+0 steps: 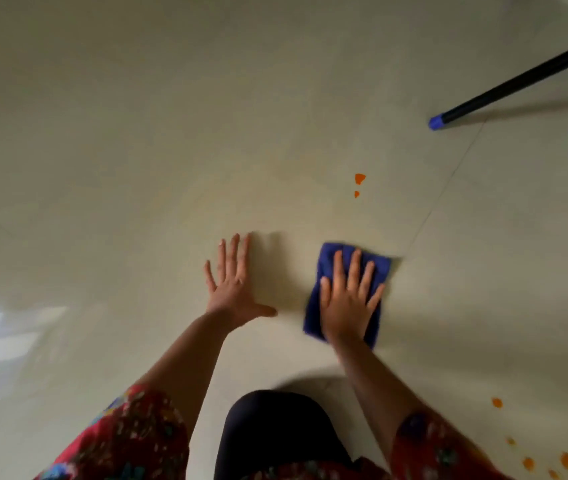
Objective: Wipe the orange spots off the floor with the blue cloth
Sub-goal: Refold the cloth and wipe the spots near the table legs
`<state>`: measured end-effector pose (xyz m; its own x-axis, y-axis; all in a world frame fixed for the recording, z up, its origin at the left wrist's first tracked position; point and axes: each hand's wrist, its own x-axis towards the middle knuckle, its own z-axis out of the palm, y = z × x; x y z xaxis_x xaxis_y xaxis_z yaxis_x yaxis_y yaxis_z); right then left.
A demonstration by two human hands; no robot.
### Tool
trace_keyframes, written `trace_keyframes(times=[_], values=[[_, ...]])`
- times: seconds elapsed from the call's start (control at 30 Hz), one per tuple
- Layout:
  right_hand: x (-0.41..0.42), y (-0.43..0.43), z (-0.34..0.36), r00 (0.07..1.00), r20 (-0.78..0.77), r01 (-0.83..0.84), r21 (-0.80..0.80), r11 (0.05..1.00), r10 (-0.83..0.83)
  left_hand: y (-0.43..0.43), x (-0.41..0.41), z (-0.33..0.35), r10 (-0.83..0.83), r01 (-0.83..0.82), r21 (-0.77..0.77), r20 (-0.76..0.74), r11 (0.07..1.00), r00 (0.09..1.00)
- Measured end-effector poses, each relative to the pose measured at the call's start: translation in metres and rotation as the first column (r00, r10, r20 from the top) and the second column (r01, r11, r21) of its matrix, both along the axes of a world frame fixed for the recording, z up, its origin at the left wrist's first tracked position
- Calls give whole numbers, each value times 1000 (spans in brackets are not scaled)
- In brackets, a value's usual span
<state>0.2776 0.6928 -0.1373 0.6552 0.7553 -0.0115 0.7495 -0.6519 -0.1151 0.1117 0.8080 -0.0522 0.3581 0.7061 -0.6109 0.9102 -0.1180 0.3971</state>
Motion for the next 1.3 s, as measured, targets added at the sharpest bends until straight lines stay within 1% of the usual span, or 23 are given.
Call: trace_keyframes(times=[0.07,0.13,0.17,0.2,0.27,0.33,0.37,0.4,0.47,0.5,0.53,0.6,0.63,0.7,0.77,0.83,0.87,0.9,0.97,1.03,1.1,1.2,1.3], values=[[-11,0,0,985,-2,-170,17,985,170,11,27,-3,2,-2,-43,3,999,1000],[18,21,1,892,-16,-452,-13,892,452,13,39,-7,30,-33,-67,-52,997,998],[43,31,0,866,7,-500,-36,865,501,12,43,-11,24,-28,-56,-79,998,997],[64,38,0,881,39,-469,-46,882,471,10,42,-13,15,-20,-50,-87,999,996],[94,35,-3,982,36,-183,-20,983,184,11,42,-16,5,-9,-58,-74,998,997],[83,18,-3,996,32,85,25,996,-86,12,41,-17,4,-9,-59,-79,998,997],[68,6,-2,996,26,81,7,997,-81,12,42,-17,6,-11,-66,-83,998,997],[55,-8,1,1000,17,-20,-21,1000,20,12,42,-18,10,-16,-69,-83,998,996],[47,-33,7,949,-64,-315,-81,946,310,11,43,-18,8,-14,-66,-89,998,996],[57,-34,9,929,-72,-368,-86,926,363,11,43,-17,7,-13,-67,-92,998,996],[72,-27,8,947,-41,-322,-83,943,319,11,43,-19,4,-11,-73,-93,997,996],[103,8,6,999,5,-43,-22,999,43,13,43,-18,4,-11,-80,-89,997,996],[117,32,6,996,-19,85,-8,996,-85,13,42,-17,3,-11,-88,-89,996,996],[124,72,6,984,-91,149,-40,988,-152,13,43,-17,-7,-1,-102,-81,995,997],[111,77,6,997,-79,-31,-38,999,28,15,42,-17,-11,2,-112,-81,994,997],[104,44,7,947,-31,-321,-39,946,320,14,41,-16,-9,-1,-106,-89,994,996],[111,28,7,917,-32,-399,-34,916,398,14,41,-16,-8,-1,-106,-88,994,996],[125,21,5,918,-29,-396,-30,918,396,16,43,-15,-9,-1,-120,-85,993,996],[155,33,6,983,-65,-174,-49,983,171,15,42,-15,-11,1,-129,-83,992,996],[174,75,9,996,-81,25,-34,999,-28,15,41,-16,-17,6,-122,-83,992,996],[174,126,12,992,-107,67,-25,997,-70,16,41,-17,-17,8,-121,-78,993,997],[139,171,12,987,-122,-110,-30,993,106,16,41,-17,-18,8,-124,-80,992,997],[94,121,12,893,-78,-448,-44,893,444,16,41,-17,-9,-2,-117,-91,993,996]])
